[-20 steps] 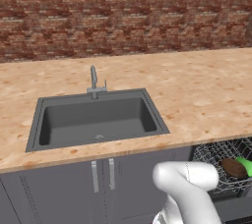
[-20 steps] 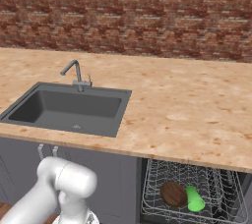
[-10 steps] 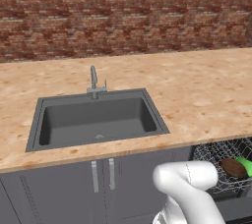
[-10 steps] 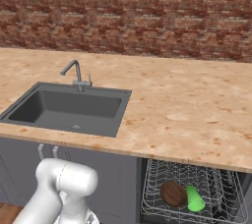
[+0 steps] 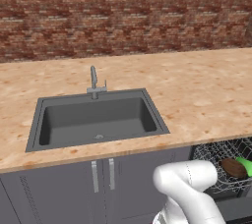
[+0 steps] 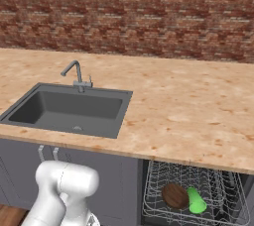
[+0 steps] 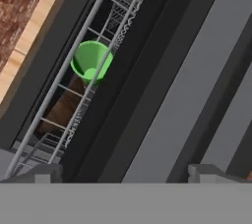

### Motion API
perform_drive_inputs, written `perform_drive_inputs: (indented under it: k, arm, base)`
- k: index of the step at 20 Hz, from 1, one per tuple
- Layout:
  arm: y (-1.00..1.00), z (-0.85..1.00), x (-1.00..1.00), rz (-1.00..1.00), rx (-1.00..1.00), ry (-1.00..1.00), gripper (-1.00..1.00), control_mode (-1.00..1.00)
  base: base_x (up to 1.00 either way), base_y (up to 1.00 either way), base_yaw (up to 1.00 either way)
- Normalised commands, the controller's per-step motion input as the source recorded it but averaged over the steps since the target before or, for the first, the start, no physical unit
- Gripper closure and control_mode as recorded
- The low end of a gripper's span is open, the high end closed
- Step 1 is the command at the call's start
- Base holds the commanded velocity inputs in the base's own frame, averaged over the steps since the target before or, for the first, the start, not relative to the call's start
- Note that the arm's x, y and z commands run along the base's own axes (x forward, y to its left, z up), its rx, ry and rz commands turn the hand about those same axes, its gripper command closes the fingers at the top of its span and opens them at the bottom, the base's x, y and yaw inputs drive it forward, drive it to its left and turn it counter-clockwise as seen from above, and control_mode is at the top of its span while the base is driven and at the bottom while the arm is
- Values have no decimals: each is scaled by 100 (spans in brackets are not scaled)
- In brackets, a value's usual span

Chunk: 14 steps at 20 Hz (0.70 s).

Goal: Pick up the cup and bowl from the counter, place them in the dishwasher, and close the dishwasher door.

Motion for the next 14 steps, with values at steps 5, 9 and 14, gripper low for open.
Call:
perform_drive_inputs:
  k: [5, 9, 14]
  arm:
    - [-2, -5, 80, 0, 0, -3, -100, -100]
    - [0, -1, 100, 0, 0, -2, -100, -100]
    - [0, 0, 100, 0, -1, -2, -100, -100]
  base:
    - [0, 0, 0]
    - [0, 0, 0]
    - [0, 0, 0]
